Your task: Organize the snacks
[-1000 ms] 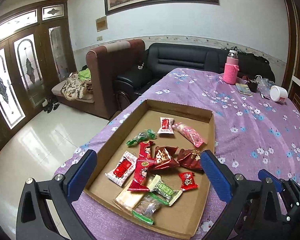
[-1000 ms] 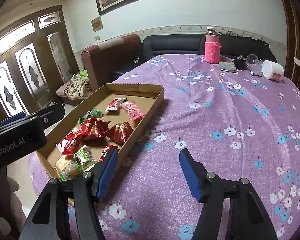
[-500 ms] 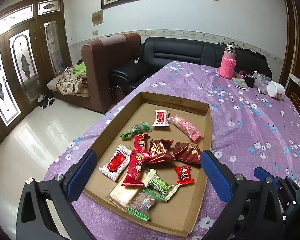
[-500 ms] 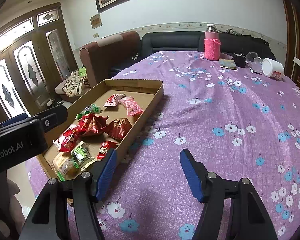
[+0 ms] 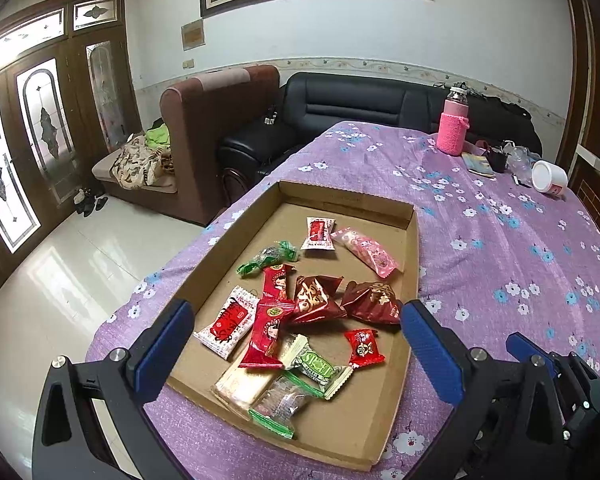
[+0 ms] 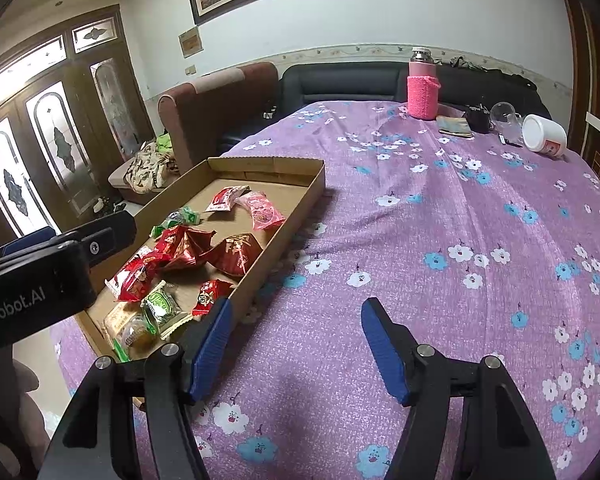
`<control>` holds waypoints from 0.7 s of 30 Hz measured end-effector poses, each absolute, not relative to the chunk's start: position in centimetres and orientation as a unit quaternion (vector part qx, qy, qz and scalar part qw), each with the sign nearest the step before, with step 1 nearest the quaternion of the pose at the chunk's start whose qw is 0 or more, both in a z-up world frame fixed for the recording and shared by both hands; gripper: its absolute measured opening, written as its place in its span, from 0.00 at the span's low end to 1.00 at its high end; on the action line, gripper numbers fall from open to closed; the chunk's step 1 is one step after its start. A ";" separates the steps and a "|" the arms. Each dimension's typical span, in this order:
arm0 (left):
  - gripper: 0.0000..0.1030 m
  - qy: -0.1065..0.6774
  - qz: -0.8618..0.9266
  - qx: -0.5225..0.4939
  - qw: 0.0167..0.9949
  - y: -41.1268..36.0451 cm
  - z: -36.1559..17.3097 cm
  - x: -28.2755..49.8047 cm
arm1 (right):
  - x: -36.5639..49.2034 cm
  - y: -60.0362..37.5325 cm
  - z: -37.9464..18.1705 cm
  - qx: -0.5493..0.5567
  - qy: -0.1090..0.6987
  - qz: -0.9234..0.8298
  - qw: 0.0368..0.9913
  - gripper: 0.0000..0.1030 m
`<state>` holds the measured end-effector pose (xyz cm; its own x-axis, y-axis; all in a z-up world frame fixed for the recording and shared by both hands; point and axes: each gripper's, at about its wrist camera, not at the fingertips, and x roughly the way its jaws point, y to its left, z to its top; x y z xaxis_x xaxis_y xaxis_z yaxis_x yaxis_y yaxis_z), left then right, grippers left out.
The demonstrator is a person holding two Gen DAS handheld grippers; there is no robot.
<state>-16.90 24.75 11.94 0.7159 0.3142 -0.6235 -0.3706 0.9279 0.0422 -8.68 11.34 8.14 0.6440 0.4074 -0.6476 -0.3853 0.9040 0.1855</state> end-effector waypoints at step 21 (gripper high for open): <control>1.00 0.324 0.180 -0.040 0.928 24.0 12.2 -17.1 | -9.0 11.1 8.4 0.017 0.357 0.216 0.908 0.70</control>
